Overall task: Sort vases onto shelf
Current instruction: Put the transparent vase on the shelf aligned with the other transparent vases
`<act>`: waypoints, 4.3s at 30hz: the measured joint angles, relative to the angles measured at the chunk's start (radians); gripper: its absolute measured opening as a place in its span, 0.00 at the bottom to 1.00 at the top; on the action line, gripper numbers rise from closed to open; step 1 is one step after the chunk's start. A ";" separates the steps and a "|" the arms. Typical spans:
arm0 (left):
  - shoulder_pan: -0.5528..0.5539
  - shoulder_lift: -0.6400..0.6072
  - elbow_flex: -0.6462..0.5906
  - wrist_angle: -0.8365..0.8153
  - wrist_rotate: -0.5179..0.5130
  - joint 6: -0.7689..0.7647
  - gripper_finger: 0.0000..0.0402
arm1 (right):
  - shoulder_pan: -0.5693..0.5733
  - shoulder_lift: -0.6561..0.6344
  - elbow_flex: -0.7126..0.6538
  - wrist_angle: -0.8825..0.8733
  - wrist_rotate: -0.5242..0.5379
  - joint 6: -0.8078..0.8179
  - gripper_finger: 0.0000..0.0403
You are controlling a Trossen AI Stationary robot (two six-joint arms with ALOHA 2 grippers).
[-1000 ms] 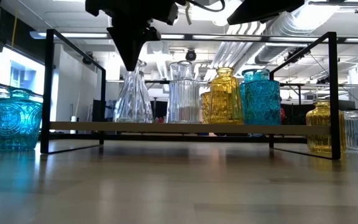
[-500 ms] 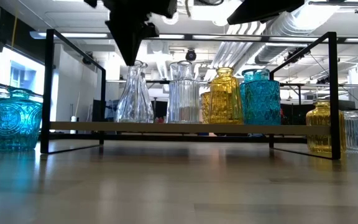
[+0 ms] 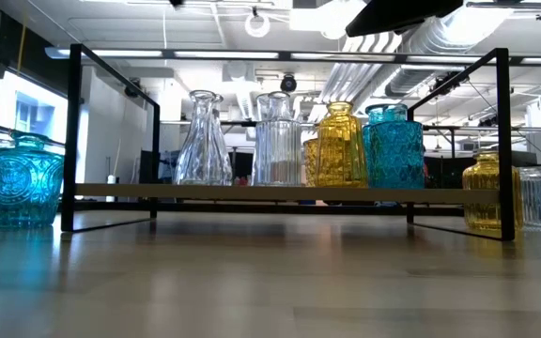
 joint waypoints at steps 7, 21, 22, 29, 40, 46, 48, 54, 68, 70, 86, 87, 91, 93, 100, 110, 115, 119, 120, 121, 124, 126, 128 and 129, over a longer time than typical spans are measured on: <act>-0.088 -0.172 -0.028 0.001 -0.079 -0.179 0.00 | 0.029 0.000 0.000 -0.003 0.001 -0.001 0.00; -0.182 -0.579 -0.566 0.112 0.028 -0.449 0.00 | 0.033 0.000 0.000 0.023 0.002 -0.007 0.00; -0.187 -0.603 -0.580 0.103 0.035 -0.486 0.00 | 0.033 0.000 0.000 0.024 0.002 -0.008 0.00; -0.203 -0.668 -0.614 -0.121 -0.039 -0.740 0.02 | 0.030 0.000 0.000 0.024 0.005 -0.010 0.00; -0.156 -0.598 -0.752 -0.145 -0.019 -0.551 0.22 | 0.030 0.000 0.000 0.024 0.006 -0.009 0.00; -0.121 -0.596 -0.818 -0.115 -0.019 -0.455 0.30 | 0.030 0.000 0.000 0.025 0.006 -0.009 0.00; -0.106 -0.596 -0.837 -0.090 -0.019 -0.434 0.31 | 0.030 0.000 0.000 0.025 0.006 -0.009 0.00; -0.053 -0.596 -0.901 -0.054 -0.016 -0.405 0.31 | 0.030 0.000 0.000 0.025 0.007 -0.009 0.00; 0.002 -0.595 -0.966 -0.001 -0.035 -0.406 0.23 | 0.030 0.000 0.000 0.026 0.007 -0.009 0.00; 0.010 -0.595 -0.966 0.004 -0.036 -0.407 0.21 | 0.030 0.000 0.000 0.026 0.007 -0.009 0.00; 0.054 -0.595 -0.973 0.057 -0.033 -0.355 0.17 | 0.030 0.000 0.000 0.026 0.007 -0.009 0.00; 0.054 -0.595 -0.984 0.065 -0.031 -0.355 0.16 | 0.030 0.000 0.000 0.026 0.007 -0.009 0.00; 0.054 -0.600 -1.027 0.079 -0.030 -0.356 0.13 | 0.030 0.000 0.000 0.026 0.007 -0.009 0.00; 0.054 -0.598 -1.028 0.082 -0.028 -0.356 0.12 | 0.030 0.000 0.000 0.027 0.007 -0.009 0.00; 0.054 -0.592 -0.970 0.019 -0.036 -0.347 0.05 | 0.030 0.000 0.000 0.035 0.008 -0.021 0.00; 0.054 -0.593 -0.702 -0.187 -0.070 -0.368 0.04 | 0.030 0.000 0.000 0.041 0.008 -0.027 0.00; 0.053 -0.553 -0.483 -0.236 -0.079 -0.371 0.04 | 0.030 0.000 0.000 0.042 0.007 -0.027 0.00; 0.052 -0.481 -0.283 -0.242 -0.101 -0.300 0.04 | 0.030 0.000 0.000 0.045 0.007 -0.027 0.00; 0.053 -0.456 -0.233 -0.237 -0.109 -0.276 0.04 | 0.030 0.000 0.000 0.045 0.007 -0.027 0.00; 0.053 -0.430 -0.183 -0.236 -0.115 -0.251 0.04 | 0.030 0.000 0.000 0.046 0.007 -0.027 0.00; 0.053 -0.351 -0.037 -0.239 -0.121 -0.179 0.04 | 0.030 0.000 0.000 0.047 0.007 -0.027 0.00; 0.053 -0.297 0.048 -0.239 -0.120 -0.131 0.04 | 0.030 0.000 0.000 0.047 0.007 -0.027 0.00; 0.053 -0.248 0.116 -0.239 -0.114 -0.093 0.04 | 0.030 0.000 0.000 0.047 0.007 -0.027 0.00; 0.053 -0.224 0.142 -0.238 -0.106 -0.076 0.04 | 0.030 0.000 0.000 0.047 0.007 -0.027 0.00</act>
